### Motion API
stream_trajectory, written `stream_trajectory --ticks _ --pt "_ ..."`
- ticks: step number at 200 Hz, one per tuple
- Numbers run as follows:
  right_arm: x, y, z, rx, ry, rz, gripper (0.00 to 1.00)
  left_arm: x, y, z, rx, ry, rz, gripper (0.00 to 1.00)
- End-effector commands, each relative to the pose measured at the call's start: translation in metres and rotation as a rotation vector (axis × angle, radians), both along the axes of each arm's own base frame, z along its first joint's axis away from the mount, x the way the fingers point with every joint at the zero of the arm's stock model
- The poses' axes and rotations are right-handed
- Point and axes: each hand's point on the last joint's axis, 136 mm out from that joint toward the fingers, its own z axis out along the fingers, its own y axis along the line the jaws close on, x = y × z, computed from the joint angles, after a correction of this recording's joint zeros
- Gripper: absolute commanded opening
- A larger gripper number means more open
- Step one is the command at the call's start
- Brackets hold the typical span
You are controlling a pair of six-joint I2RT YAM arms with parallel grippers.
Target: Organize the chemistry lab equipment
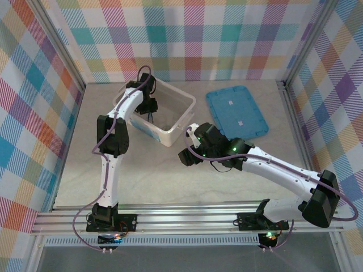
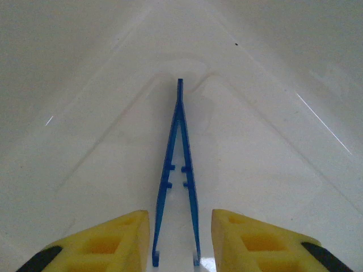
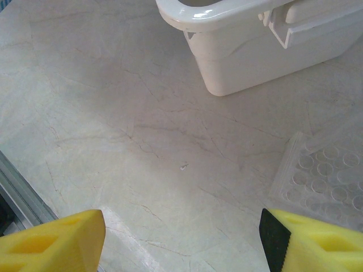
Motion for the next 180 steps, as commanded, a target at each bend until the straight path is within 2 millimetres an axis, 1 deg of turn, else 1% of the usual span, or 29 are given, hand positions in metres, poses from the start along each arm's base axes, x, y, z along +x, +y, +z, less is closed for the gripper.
stream_trajectory --ticks 1,26,45,69,89,101,106,115,135,164,180 --pt "-0.002 -0.001 0.004 0.018 0.000 -0.006 0.73 -0.004 0.008 -0.004 0.016 0.022 0.003 0.38" --pt "-0.003 -0.002 0.005 0.022 -0.003 -0.006 0.73 -0.005 0.009 -0.006 0.022 0.027 0.004 0.43" --pt "-0.003 -0.002 0.004 0.023 0.000 -0.007 0.73 -0.005 0.009 -0.003 0.021 0.021 0.004 0.47" --pt "-0.004 -0.003 0.003 0.024 0.001 -0.006 0.73 -0.006 0.007 0.013 0.013 -0.021 -0.001 0.52" --pt "-0.005 0.000 0.002 0.028 0.005 0.007 0.73 -0.010 0.002 0.031 0.007 -0.052 -0.016 0.56" --pt "-0.005 0.002 0.002 0.033 0.008 0.012 0.73 -0.014 -0.002 0.038 0.011 -0.066 -0.029 0.58" --pt "-0.005 0.003 0.002 0.033 0.009 0.013 0.73 -0.016 -0.003 0.039 0.014 -0.069 -0.033 0.60" --pt "-0.005 0.004 0.002 0.034 0.012 0.015 0.74 -0.020 -0.004 0.045 0.015 -0.079 -0.036 0.61" --pt "-0.004 0.007 0.002 0.037 0.013 0.018 0.77 -0.027 -0.006 0.050 0.010 -0.091 -0.041 0.62" --pt "-0.003 0.008 0.004 0.041 0.013 0.020 0.78 -0.039 -0.009 0.051 0.001 -0.093 -0.041 0.62" --pt "-0.002 0.008 0.006 0.043 0.008 0.017 0.78 -0.046 -0.008 0.047 -0.004 -0.085 -0.035 0.62"
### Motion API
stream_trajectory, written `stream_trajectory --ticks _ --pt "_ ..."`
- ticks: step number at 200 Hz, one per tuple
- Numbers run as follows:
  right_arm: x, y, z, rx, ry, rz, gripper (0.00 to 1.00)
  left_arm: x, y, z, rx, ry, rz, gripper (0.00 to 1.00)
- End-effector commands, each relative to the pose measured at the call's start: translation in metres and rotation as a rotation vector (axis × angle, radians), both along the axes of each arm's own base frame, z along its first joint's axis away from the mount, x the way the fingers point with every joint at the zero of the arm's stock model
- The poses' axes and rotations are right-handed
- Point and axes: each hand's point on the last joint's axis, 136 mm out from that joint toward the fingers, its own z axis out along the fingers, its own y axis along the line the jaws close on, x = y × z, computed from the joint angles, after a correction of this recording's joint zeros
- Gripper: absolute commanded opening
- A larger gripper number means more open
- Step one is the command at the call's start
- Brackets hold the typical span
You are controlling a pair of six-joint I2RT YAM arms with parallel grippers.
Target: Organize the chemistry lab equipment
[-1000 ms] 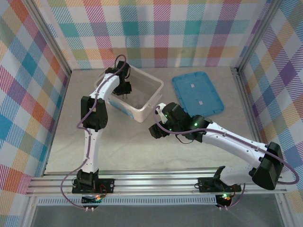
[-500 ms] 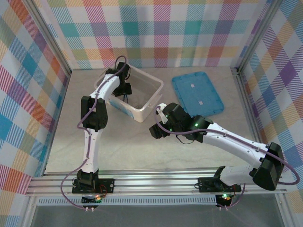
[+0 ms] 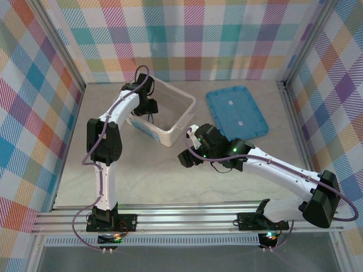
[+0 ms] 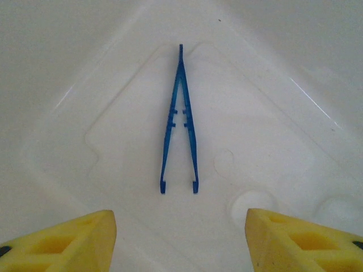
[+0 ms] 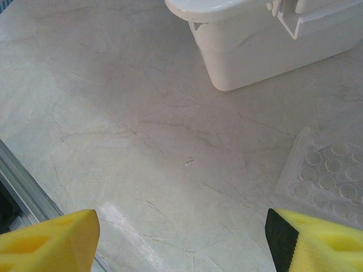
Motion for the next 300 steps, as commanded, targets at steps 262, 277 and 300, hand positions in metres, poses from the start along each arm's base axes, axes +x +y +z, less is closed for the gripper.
stream_trajectory --ticks 262,277,300 --pt "-0.002 -0.002 0.030 0.073 -0.033 -0.016 0.78 -0.149 -0.015 0.006 -0.204 -0.022 -0.039 0.63" --pt "-0.001 0.000 0.031 0.076 -0.032 -0.012 0.78 -0.145 -0.016 0.007 -0.204 -0.033 -0.049 0.64" --pt "0.000 0.003 0.032 0.081 -0.028 -0.012 0.78 -0.133 -0.020 0.007 -0.206 -0.041 -0.057 0.64"
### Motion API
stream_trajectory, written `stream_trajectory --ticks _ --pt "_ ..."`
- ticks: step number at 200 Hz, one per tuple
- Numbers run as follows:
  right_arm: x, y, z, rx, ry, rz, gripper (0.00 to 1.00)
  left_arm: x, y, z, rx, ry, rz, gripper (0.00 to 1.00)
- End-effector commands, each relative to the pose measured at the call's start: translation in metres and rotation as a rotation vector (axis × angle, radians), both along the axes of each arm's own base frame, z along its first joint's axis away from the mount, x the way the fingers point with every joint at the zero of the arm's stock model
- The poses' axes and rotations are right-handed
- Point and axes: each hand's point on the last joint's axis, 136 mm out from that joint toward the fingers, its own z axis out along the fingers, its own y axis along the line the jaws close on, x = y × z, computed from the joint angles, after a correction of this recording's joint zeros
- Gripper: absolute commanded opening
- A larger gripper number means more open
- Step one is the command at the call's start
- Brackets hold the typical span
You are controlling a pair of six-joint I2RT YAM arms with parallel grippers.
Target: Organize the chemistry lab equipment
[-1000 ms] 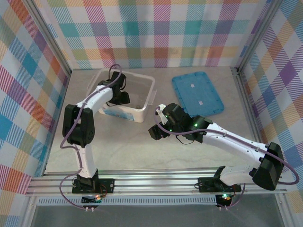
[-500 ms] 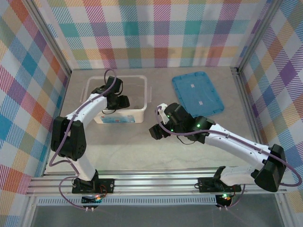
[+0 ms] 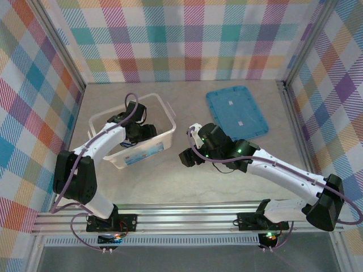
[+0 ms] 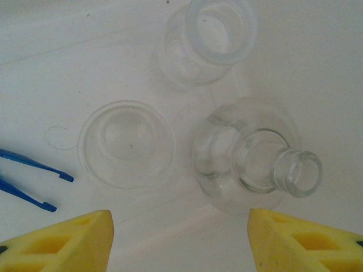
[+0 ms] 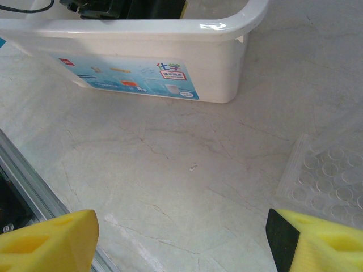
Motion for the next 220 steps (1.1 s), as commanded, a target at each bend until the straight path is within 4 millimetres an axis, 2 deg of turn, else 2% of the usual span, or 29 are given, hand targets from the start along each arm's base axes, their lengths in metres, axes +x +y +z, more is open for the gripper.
stream_trajectory --ticks 1,54,140,172,220 --pt "0.002 0.006 0.017 0.041 -0.010 -0.003 0.78 0.008 -0.010 0.004 -0.016 -0.016 -0.042 0.64" --pt "0.003 -0.003 0.016 0.026 -0.019 -0.037 0.78 0.035 -0.035 0.002 -0.079 -0.020 -0.091 0.64" --pt "0.004 -0.007 0.018 0.029 -0.022 -0.062 0.81 0.048 -0.080 0.010 -0.133 -0.034 -0.234 0.62" --pt "0.003 -0.011 0.018 0.025 -0.025 -0.070 0.81 0.042 -0.087 0.011 -0.144 -0.029 -0.273 0.60" --pt "0.003 -0.017 0.014 0.017 -0.015 -0.093 0.82 0.015 -0.096 0.011 -0.126 -0.001 -0.360 0.59"
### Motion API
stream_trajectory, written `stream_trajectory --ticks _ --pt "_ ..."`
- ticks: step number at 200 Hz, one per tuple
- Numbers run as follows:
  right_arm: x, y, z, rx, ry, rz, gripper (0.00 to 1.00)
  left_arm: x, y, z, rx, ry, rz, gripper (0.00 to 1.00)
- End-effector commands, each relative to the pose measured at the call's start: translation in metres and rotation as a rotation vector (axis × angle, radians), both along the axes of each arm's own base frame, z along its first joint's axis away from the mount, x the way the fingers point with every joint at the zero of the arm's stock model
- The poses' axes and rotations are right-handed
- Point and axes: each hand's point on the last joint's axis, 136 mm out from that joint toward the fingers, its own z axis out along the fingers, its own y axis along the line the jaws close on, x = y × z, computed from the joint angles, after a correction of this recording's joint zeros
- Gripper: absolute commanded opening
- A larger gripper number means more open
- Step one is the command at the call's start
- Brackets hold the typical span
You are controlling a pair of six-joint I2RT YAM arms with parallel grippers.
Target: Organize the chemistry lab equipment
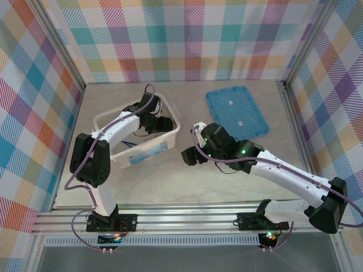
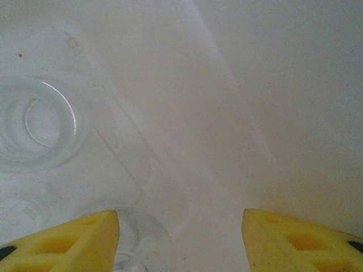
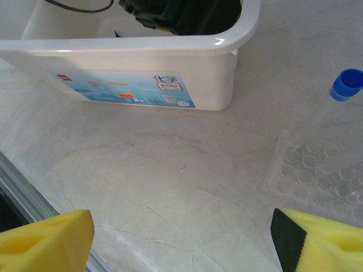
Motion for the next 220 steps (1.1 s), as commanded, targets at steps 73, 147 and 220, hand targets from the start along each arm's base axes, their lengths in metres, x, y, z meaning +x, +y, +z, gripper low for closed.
stream_trajectory --ticks 73,147,220 --pt "0.003 -0.006 0.011 0.027 -0.009 -0.046 0.83 -0.061 -0.010 0.013 -0.022 0.041 -0.162 0.59" --pt "0.024 -0.040 0.030 0.171 0.050 -0.236 0.86 -0.088 -0.015 0.019 -0.028 0.066 -0.242 0.60" --pt "0.047 -0.102 0.069 0.399 0.053 -0.468 0.89 -0.046 0.026 0.067 0.084 -0.147 -0.007 0.65"
